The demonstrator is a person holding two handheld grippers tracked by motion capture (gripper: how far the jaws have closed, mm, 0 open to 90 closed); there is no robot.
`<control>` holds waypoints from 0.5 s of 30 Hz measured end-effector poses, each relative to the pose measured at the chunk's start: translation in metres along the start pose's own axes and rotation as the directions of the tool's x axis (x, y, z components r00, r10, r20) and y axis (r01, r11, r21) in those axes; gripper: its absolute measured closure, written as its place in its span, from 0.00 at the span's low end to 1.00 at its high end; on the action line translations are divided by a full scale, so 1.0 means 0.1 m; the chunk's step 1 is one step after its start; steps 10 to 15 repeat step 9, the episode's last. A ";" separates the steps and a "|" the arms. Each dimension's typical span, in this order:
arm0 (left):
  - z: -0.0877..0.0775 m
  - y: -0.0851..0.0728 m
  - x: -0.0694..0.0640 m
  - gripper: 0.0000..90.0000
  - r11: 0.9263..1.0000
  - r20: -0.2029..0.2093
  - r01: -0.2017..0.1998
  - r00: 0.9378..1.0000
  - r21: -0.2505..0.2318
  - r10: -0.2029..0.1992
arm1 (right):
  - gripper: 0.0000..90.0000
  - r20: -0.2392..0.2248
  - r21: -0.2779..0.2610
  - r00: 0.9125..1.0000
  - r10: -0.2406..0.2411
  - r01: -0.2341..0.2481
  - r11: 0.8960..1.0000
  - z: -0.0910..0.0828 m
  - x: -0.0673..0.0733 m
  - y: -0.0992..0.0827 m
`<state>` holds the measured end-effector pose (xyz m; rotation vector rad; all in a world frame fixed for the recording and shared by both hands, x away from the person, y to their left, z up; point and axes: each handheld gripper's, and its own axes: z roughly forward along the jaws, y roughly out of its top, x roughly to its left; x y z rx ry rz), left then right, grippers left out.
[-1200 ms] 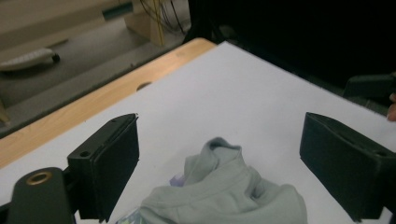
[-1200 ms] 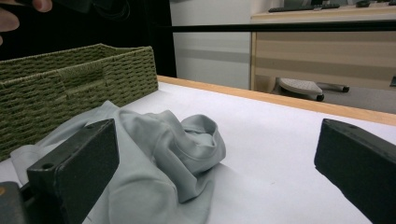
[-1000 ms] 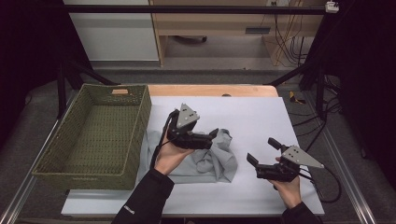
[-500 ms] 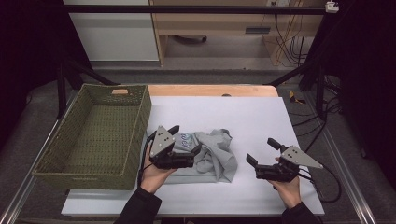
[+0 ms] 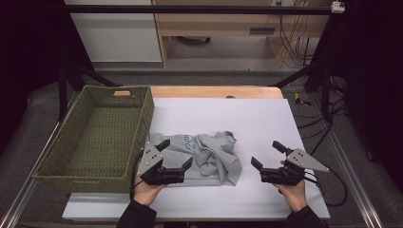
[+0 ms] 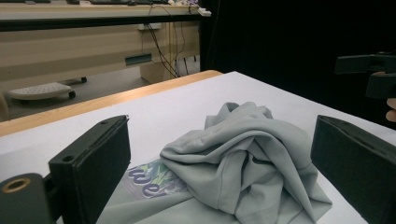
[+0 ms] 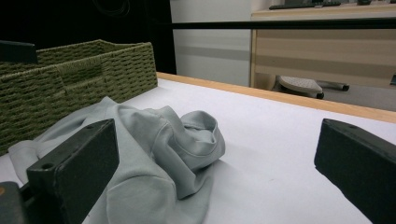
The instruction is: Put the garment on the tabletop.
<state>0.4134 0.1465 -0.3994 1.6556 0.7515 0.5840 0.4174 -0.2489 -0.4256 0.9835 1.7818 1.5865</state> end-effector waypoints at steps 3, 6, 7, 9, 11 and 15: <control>0.00 -0.03 0.00 0.04 1.000 0.007 0.011 1.000 -0.002 -0.011 | 0.00 0.001 0.004 1.000 0.006 -0.006 1.000 0.00 0.00 -0.01; 0.00 -0.04 -0.01 0.04 1.000 0.006 -0.005 1.000 0.005 0.005 | 0.00 -0.001 0.005 1.000 0.006 -0.006 1.000 0.00 0.00 -0.01; -0.01 -0.04 -0.01 0.04 1.000 0.009 -0.002 1.000 0.005 0.002 | 0.00 -0.001 0.006 1.000 0.006 -0.006 1.000 0.00 0.00 -0.01; -0.01 -0.04 0.00 0.04 1.000 0.010 -0.002 1.000 0.002 0.002 | 0.00 0.001 0.005 1.000 0.005 -0.005 1.000 0.00 0.01 -0.01; -0.01 -0.04 0.00 0.04 1.000 0.010 -0.002 1.000 0.002 0.002 | 0.00 0.001 0.005 1.000 0.005 -0.005 1.000 0.00 0.01 -0.01; -0.01 -0.04 0.00 0.04 1.000 0.010 -0.002 1.000 0.002 0.002 | 0.00 0.001 0.005 1.000 0.005 -0.005 1.000 0.00 0.01 -0.01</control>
